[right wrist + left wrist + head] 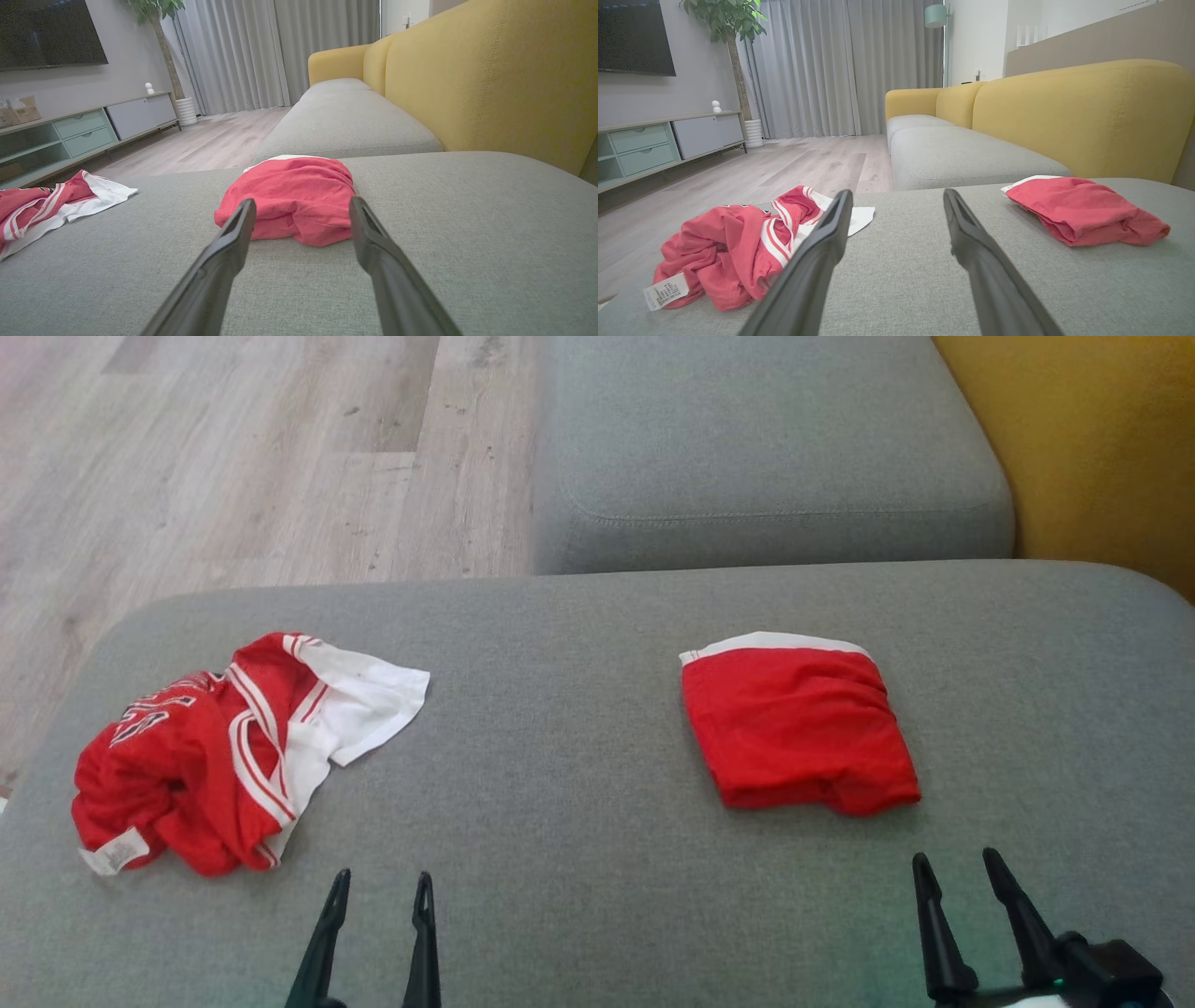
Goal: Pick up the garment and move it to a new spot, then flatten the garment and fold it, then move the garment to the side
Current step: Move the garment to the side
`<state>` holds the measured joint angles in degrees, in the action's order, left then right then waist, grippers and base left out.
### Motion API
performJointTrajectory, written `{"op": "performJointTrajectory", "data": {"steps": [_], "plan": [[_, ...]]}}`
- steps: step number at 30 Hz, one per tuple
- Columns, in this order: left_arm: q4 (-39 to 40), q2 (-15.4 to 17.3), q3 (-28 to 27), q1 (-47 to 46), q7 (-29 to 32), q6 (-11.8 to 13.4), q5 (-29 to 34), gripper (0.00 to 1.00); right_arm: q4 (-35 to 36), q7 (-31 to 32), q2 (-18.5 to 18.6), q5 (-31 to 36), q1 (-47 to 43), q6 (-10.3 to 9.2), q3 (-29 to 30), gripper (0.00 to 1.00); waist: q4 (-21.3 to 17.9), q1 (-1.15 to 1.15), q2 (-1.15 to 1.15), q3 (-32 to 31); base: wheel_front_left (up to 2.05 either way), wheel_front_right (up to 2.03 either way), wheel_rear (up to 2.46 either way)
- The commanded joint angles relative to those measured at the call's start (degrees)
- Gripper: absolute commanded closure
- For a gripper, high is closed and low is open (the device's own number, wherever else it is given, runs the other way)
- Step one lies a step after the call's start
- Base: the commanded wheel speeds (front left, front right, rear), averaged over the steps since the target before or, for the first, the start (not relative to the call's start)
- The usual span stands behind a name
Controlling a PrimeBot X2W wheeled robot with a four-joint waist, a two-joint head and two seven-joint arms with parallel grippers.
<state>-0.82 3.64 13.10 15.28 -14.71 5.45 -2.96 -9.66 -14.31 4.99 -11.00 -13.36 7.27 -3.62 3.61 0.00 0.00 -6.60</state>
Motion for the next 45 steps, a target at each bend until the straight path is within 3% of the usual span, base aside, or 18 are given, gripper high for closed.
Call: {"op": "performJointTrajectory", "data": {"steps": [1,13,23,34,41,42,43,44,45], "plan": [[1.7,-0.7,-1.5,-2.5,-0.3,-0.3,0.6,0.00,1.7,-0.7,0.6,0.3,1.7,0.22,-1.4,0.00,0.1,0.00,0.00,0.2,0.00,0.00,0.00],[2.7,-0.7,-0.1,-3.5,-0.3,-0.1,0.5,0.00,0.7,-0.7,2.1,-0.4,5.2,0.22,-2.5,0.00,0.9,0.00,0.00,4.2,0.00,0.00,0.00],[3.0,-0.8,2.6,-6.0,-0.3,0.6,0.1,0.00,-7.5,-0.6,6.4,-4.6,14.5,0.22,-4.4,0.00,1.9,0.00,0.00,9.7,0.00,0.00,0.00],[3.2,-0.8,5.1,-12.0,-0.3,1.2,0.0,0.00,-20.0,11.8,15.2,-10.6,32.6,0.22,-3.7,0.00,3.0,0.00,0.00,18.2,0.00,0.00,0.00],[2.8,-0.8,7.0,-14.9,-0.3,2.0,-0.7,0.00,-25.6,19.4,17.2,-16.5,37.4,0.22,-8.9,0.00,4.0,0.00,0.00,21.2,0.00,0.00,0.00],[2.7,-0.8,7.2,-15.4,-0.3,2.3,-0.9,0.00,-26.0,21.4,16.9,-19.3,37.7,0.22,-11.3,0.04,4.0,0.00,0.00,21.7,0.00,0.00,0.00],[2.7,-0.8,7.2,-15.6,-0.3,2.5,-1.0,0.00,-26.0,21.9,17.0,-20.4,37.9,0.22,-12.3,0.50,3.9,0.00,0.00,22.0,0.00,0.00,0.00],[2.8,-0.8,7.2,-15.7,-0.3,2.6,-1.0,0.00,-25.9,21.9,17.4,-21.0,38.2,0.22,-13.1,0.79,3.6,0.00,0.00,22.3,0.00,0.00,0.00],[2.8,-0.8,7.2,-15.8,-0.3,2.8,-1.0,0.00,-26.0,21.4,17.9,-21.2,38.6,0.22,-13.5,1.00,3.3,0.00,0.00,22.6,0.00,0.00,0.00]]}}
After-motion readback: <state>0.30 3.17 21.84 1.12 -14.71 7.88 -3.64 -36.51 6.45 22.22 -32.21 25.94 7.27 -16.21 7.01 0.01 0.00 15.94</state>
